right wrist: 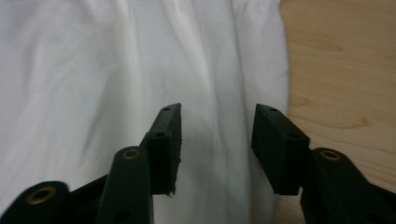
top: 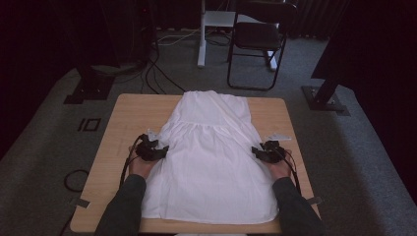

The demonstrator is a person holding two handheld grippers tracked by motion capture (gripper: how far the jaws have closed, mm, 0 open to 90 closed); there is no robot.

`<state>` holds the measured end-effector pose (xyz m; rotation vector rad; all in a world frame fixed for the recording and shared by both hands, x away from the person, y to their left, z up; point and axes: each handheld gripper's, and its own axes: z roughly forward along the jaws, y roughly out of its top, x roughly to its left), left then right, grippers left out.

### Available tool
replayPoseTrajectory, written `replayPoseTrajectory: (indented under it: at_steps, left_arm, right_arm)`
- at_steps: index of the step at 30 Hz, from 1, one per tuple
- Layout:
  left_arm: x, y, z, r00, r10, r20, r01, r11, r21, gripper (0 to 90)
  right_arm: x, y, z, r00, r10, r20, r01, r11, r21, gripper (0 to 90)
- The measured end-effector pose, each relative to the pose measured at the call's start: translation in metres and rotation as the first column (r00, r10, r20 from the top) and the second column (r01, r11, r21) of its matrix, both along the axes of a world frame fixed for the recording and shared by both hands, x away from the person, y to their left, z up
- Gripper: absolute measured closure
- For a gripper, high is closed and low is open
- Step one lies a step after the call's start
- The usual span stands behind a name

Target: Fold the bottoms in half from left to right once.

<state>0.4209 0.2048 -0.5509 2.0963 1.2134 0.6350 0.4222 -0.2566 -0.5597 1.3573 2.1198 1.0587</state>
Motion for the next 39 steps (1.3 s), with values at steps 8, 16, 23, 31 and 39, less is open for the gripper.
replayPoseTrajectory:
  at_steps: [8, 16, 23, 31, 39]
  left_arm:
    - [-0.023, 0.007, 0.001, 0.9987, -0.048, -0.019, 0.048, 0.9988, -0.007, 87.0]
    - [-0.093, 0.014, -0.002, 0.9970, -0.076, -0.013, 0.076, 0.9971, -0.003, 86.8]
    - [-0.146, 0.020, -0.003, 0.9948, -0.095, -0.037, 0.094, 0.9952, -0.027, 87.0]
    - [-0.163, 0.024, 0.002, 0.9882, -0.145, -0.048, 0.142, 0.9879, -0.062, 71.0]
    - [-0.111, 0.032, 0.030, 0.9954, -0.063, 0.072, 0.071, 0.9907, -0.116, 52.4]
  right_arm:
    - [-0.014, -0.014, -0.007, 0.9993, -0.027, -0.027, 0.029, 0.998, 0.058, 86.8]
    - [-0.070, -0.021, -0.006, 0.9984, 0.023, -0.052, -0.022, 0.999, 0.031, 86.6]
    - [-0.120, -0.028, -0.005, 0.9952, 0.054, -0.082, -0.052, 0.998, 0.023, 86.1]
    - [-0.148, -0.030, 0.001, 0.9898, 0.054, -0.132, -0.057, 0.998, -0.018, 70.1]
    - [-0.080, 0.001, 0.037, 0.9933, 0.110, 0.035, -0.112, 0.993, 0.031, 49.6]
